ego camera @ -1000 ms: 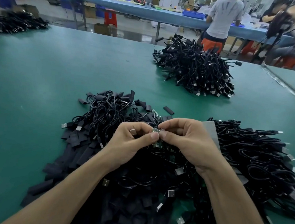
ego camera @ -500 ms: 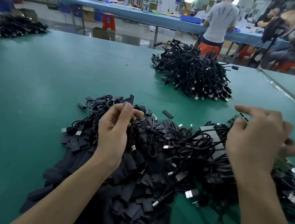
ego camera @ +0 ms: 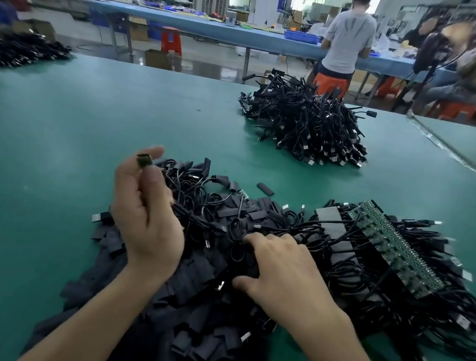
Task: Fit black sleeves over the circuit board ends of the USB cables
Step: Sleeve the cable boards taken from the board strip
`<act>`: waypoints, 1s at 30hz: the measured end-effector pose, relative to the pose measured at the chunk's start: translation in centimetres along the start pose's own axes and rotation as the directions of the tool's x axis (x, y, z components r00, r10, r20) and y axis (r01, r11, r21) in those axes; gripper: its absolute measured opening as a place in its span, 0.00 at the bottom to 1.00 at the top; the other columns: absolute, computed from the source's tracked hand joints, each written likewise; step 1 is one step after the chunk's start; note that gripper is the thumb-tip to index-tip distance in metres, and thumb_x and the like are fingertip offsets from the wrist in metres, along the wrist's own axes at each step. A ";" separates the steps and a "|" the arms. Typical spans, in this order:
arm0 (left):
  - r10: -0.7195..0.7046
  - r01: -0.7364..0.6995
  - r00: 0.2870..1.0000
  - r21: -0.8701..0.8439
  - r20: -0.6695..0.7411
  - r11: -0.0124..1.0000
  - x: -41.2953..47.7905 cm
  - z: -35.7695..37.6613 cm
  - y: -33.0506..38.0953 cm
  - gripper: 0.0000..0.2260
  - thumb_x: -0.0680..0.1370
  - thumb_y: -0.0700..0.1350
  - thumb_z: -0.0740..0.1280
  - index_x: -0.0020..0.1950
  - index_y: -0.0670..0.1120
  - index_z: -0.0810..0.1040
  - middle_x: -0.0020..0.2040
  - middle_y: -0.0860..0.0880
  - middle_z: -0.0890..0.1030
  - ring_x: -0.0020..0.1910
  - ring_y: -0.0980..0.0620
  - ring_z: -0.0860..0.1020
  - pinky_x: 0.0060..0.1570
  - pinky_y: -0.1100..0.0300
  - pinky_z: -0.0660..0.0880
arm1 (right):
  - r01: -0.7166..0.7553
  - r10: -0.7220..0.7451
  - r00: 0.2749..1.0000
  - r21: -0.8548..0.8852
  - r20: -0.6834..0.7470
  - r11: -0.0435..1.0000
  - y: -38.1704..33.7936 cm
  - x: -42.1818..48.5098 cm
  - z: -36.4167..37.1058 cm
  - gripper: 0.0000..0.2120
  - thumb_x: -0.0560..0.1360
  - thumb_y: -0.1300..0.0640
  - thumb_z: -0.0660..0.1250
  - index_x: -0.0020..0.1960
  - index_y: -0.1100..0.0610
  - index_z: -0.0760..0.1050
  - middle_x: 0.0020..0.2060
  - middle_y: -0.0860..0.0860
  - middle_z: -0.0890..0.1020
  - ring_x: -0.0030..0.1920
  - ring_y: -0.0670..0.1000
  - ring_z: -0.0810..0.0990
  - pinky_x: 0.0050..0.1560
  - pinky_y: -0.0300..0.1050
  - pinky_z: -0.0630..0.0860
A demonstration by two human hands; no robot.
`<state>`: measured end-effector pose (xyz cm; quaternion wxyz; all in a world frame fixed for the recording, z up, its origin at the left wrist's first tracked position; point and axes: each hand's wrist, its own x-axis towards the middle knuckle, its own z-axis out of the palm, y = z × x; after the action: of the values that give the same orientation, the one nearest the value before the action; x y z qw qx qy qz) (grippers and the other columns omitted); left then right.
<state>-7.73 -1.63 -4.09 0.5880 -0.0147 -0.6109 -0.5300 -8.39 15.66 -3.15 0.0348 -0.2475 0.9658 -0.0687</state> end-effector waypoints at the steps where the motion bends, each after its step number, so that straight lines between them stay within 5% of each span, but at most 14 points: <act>1: 0.056 -0.056 0.998 0.015 0.009 0.998 0.6 -0.1 0.4 0.09 0.85 0.46 0.56 0.55 0.55 0.75 0.32 0.53 0.70 0.25 0.56 0.66 0.26 0.62 0.64 | 0.006 -0.006 1.000 0.011 -0.020 1.000 0.0 0.0 0.3 0.25 0.74 0.41 0.69 0.68 0.47 0.70 0.60 0.45 0.77 0.63 0.53 0.71 0.65 0.50 0.67; 4: 0.114 -0.151 0.965 0.144 0.238 0.978 1.0 -0.4 1.0 0.08 0.84 0.47 0.59 0.57 0.53 0.76 0.29 0.62 0.71 0.24 0.63 0.67 0.26 0.73 0.60 | 0.017 0.003 0.992 0.148 -0.128 0.989 0.3 -0.3 1.0 0.20 0.75 0.46 0.70 0.66 0.43 0.74 0.58 0.41 0.79 0.60 0.49 0.72 0.65 0.47 0.67; 6: 0.040 -0.238 0.878 0.363 0.477 0.901 0.9 -0.5 0.9 0.08 0.83 0.50 0.60 0.54 0.54 0.79 0.26 0.62 0.70 0.25 0.64 0.70 0.28 0.71 0.63 | 0.016 0.052 0.977 0.312 -0.207 0.950 0.5 -0.6 1.3 0.16 0.73 0.51 0.73 0.60 0.43 0.79 0.52 0.40 0.82 0.56 0.45 0.75 0.62 0.44 0.71; 9: -0.302 -0.272 0.567 0.520 0.766 0.809 1.0 -0.7 1.3 0.09 0.81 0.57 0.59 0.56 0.60 0.77 0.32 0.63 0.79 0.32 0.64 0.77 0.35 0.60 0.72 | 0.058 0.109 0.933 0.443 -0.342 0.894 0.7 -0.8 2.3 0.11 0.72 0.60 0.75 0.50 0.47 0.84 0.44 0.39 0.82 0.49 0.42 0.78 0.55 0.41 0.75; 11: -0.443 -0.353 0.353 0.556 0.824 0.753 0.7 -0.6 1.5 0.10 0.81 0.60 0.57 0.60 0.65 0.73 0.45 0.62 0.83 0.47 0.57 0.81 0.44 0.55 0.75 | 0.118 0.152 0.869 0.496 -0.471 0.860 0.9 -1.0 2.9 0.12 0.71 0.65 0.74 0.47 0.49 0.84 0.42 0.38 0.82 0.47 0.40 0.79 0.51 0.36 0.75; 12: -0.477 -0.385 0.299 0.562 0.826 0.732 0.4 -0.5 1.4 0.11 0.81 0.60 0.57 0.62 0.66 0.72 0.49 0.61 0.83 0.52 0.53 0.80 0.47 0.54 0.75 | 0.145 0.178 0.829 0.512 -0.530 0.847 1.0 -1.1 3.1 0.12 0.72 0.67 0.73 0.47 0.50 0.84 0.42 0.38 0.82 0.46 0.39 0.80 0.50 0.32 0.74; 14: -0.484 -0.384 0.303 0.570 0.821 0.727 -0.3 -0.4 1.0 0.12 0.81 0.59 0.57 0.64 0.66 0.71 0.50 0.60 0.83 0.53 0.51 0.80 0.48 0.53 0.75 | 0.178 0.220 0.763 0.525 -0.608 0.832 1.4 -1.5 3.5 0.12 0.74 0.68 0.72 0.48 0.51 0.84 0.43 0.38 0.81 0.47 0.37 0.79 0.49 0.26 0.71; 16: -0.473 -0.255 0.336 0.562 0.814 0.787 -1.1 -0.4 0.4 0.12 0.82 0.58 0.58 0.64 0.64 0.74 0.43 0.60 0.82 0.44 0.56 0.80 0.43 0.54 0.75 | 0.191 0.235 0.731 0.523 -0.640 0.831 1.7 -1.8 4.0 0.13 0.76 0.68 0.69 0.51 0.52 0.83 0.45 0.40 0.79 0.47 0.37 0.78 0.47 0.25 0.69; 21: -0.467 0.140 0.365 0.448 0.806 0.883 -2.6 -0.8 -1.1 0.05 0.80 0.50 0.67 0.55 0.58 0.78 0.36 0.61 0.83 0.29 0.59 0.80 0.35 0.61 0.77 | 0.156 0.222 0.773 0.517 -0.595 0.842 1.4 -1.6 5.1 0.13 0.78 0.64 0.66 0.61 0.54 0.81 0.46 0.42 0.74 0.47 0.37 0.75 0.44 0.21 0.67; 25: -0.459 0.284 0.445 0.365 0.769 0.886 -2.6 -1.4 -1.8 0.07 0.78 0.45 0.71 0.54 0.56 0.84 0.34 0.56 0.83 0.28 0.57 0.79 0.34 0.68 0.74 | 0.176 0.191 0.794 0.520 -0.577 0.836 1.7 -1.6 5.4 0.09 0.73 0.61 0.74 0.51 0.52 0.84 0.44 0.39 0.79 0.48 0.35 0.78 0.48 0.23 0.70; 30: -0.465 0.397 0.429 0.300 0.775 0.867 -2.3 -2.0 -1.9 0.10 0.78 0.45 0.70 0.56 0.59 0.84 0.34 0.53 0.81 0.30 0.57 0.76 0.36 0.67 0.73 | 0.262 0.193 0.796 0.613 -0.574 0.745 1.8 -2.0 5.3 0.06 0.72 0.51 0.73 0.48 0.44 0.84 0.44 0.36 0.82 0.50 0.42 0.81 0.50 0.34 0.76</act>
<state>-6.82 -2.43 -7.50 0.0749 -0.0844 -0.8148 -0.5686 -6.97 17.58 -8.58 -0.1908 -0.2021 0.8296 -0.4843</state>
